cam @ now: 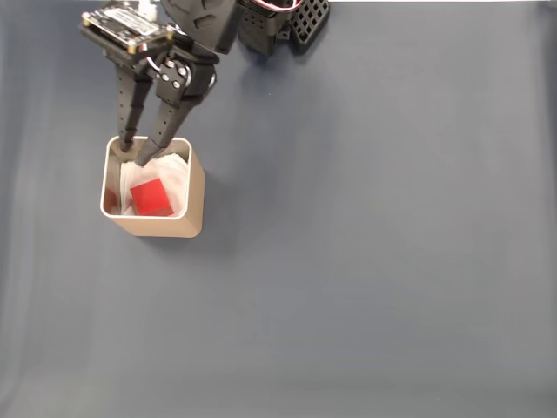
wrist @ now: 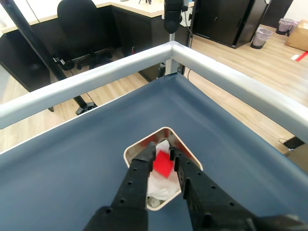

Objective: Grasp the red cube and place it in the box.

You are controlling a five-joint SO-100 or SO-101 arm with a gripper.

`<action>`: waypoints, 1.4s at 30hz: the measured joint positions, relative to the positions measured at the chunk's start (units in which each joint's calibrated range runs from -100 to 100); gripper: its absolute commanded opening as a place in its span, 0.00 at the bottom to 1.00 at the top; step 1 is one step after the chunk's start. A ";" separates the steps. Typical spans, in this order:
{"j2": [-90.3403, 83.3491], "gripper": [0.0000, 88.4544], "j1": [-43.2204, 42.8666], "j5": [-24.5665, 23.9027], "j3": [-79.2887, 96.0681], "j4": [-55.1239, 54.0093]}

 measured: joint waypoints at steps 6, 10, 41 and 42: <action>-0.18 0.00 -3.08 0.39 0.00 -0.08; -1.60 0.00 -7.14 0.73 1.09 0.49; -25.59 0.00 -29.24 3.13 26.50 10.40; -25.86 0.00 -29.24 3.13 27.50 10.40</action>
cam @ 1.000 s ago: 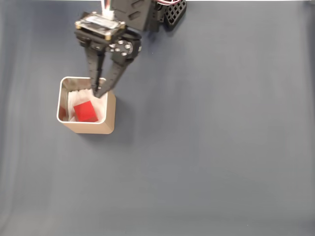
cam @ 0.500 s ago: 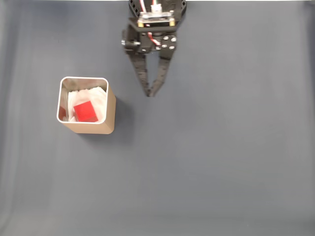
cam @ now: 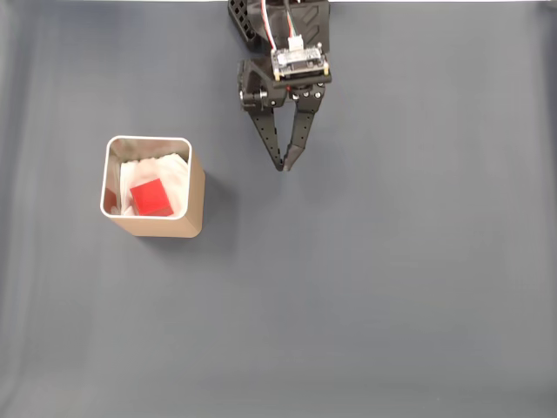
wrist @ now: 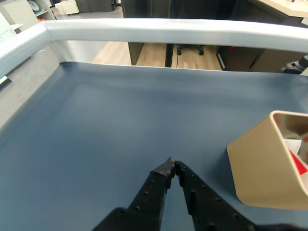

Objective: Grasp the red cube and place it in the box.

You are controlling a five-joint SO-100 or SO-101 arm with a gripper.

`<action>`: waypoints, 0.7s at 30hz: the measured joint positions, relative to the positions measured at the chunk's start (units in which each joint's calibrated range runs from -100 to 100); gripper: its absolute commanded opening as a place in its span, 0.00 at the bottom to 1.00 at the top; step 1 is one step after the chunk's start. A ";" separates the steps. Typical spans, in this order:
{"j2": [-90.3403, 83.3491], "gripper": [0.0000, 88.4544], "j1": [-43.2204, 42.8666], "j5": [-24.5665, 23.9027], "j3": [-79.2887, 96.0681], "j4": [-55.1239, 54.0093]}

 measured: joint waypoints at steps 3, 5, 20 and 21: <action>-1.07 0.00 0.45 0.00 2.64 0.00; -1.60 0.00 0.83 -0.20 4.55 0.00; -1.78 0.00 3.61 -1.86 7.01 8.69; -1.78 0.00 3.76 -1.86 7.01 9.34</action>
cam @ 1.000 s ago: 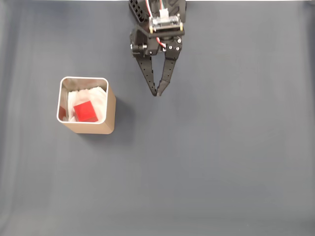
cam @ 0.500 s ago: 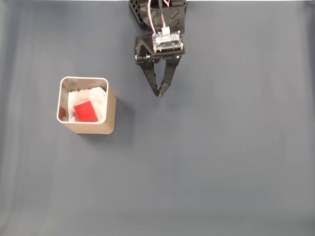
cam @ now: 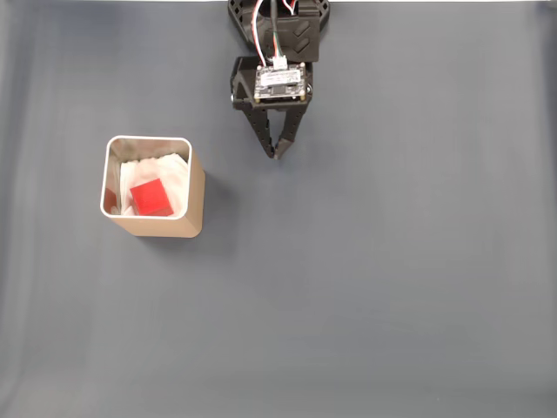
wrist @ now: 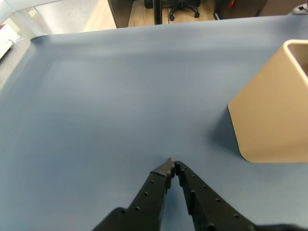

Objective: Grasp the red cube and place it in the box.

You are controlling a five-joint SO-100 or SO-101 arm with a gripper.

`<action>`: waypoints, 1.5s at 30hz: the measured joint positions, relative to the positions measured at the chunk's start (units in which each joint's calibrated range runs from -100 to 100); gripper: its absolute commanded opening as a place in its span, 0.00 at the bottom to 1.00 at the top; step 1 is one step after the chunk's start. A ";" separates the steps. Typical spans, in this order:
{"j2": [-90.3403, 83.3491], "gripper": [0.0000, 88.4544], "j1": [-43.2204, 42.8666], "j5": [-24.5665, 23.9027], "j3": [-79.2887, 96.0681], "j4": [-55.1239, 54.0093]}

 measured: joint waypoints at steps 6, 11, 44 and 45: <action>-0.09 0.01 0.90 0.00 0.00 7.47; -0.89 0.01 1.65 1.12 0.00 16.17; -1.60 0.01 0.45 1.47 0.00 25.35; -1.60 0.01 0.45 1.47 0.00 25.35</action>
